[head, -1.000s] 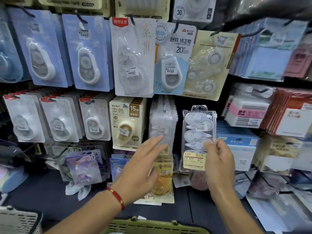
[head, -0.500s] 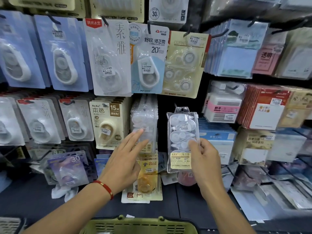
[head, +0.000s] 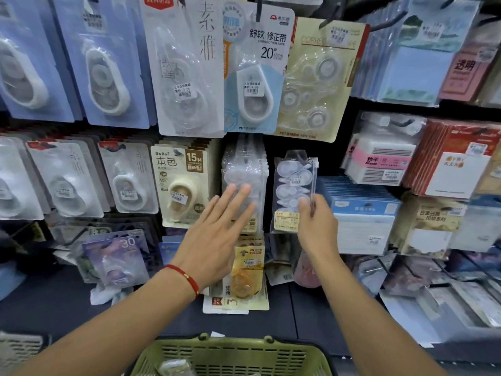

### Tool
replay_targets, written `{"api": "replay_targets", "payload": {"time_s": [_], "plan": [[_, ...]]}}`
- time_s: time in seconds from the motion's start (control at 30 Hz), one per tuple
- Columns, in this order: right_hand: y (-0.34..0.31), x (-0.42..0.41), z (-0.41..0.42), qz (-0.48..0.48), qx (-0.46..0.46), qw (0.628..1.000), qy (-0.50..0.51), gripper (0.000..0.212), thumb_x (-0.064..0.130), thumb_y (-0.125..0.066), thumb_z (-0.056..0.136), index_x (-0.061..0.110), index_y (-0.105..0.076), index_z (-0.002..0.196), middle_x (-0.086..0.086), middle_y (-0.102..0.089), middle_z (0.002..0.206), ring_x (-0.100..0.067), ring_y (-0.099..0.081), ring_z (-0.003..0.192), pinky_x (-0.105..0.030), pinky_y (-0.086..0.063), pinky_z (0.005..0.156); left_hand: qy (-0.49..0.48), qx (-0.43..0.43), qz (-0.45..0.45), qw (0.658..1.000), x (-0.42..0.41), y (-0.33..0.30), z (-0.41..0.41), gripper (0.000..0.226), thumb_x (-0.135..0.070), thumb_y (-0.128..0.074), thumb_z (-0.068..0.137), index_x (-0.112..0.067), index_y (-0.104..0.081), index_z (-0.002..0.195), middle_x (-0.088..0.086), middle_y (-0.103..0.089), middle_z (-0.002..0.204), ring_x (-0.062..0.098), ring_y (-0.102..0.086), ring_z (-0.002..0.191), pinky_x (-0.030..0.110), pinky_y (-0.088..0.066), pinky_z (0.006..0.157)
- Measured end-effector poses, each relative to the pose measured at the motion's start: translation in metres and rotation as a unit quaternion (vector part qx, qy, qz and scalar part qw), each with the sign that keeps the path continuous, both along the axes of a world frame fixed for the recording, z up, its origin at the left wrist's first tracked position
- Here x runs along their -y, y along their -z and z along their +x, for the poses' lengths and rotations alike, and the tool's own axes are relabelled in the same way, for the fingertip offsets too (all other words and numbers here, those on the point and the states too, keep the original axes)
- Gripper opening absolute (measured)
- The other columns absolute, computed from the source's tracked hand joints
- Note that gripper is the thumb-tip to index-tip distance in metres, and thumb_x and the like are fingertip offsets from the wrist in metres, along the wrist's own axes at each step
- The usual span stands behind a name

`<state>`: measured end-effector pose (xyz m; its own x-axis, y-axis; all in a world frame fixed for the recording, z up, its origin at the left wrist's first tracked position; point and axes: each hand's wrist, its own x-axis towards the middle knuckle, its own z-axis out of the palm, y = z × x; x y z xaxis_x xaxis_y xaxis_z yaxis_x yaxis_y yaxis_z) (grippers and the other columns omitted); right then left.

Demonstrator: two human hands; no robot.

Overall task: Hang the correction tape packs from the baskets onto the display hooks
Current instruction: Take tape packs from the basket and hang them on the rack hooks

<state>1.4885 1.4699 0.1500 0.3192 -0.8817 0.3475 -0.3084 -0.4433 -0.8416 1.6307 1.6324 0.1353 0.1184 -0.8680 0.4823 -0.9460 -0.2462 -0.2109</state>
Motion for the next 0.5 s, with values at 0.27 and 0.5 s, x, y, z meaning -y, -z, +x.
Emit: {"api": "replay_targets", "payload": {"time_s": [0.27,0.5], "plan": [[0.004,0.03,0.037,0.149,-0.045,0.988,0.002,0.052,0.032,-0.04,0.114,0.01,-0.035,0.161,-0.016,-0.048,0.159,-0.037,-0.047,0.143,-0.037,-0.04,0.106,-0.022,-0.016,0.048,0.998,-0.003,-0.001,-0.004,0.094,-0.015,-0.051,0.088,-0.017,-0.003,0.168,0.011,0.029,0.171,0.032,0.025,0.159,0.051,-0.006,0.132],[0.07,-0.02,-0.024,0.207,-0.05,0.974,-0.073,0.029,0.012,-0.053,0.103,0.009,-0.064,0.13,-0.012,-0.075,0.11,-0.022,-0.07,0.086,-0.037,-0.057,0.077,0.093,-0.202,-0.012,0.975,-0.067,0.058,-0.017,0.039,0.002,-0.066,0.085,-0.013,-0.07,0.121,0.004,-0.068,0.124,0.03,-0.068,0.11,0.039,-0.06,0.074]]}}
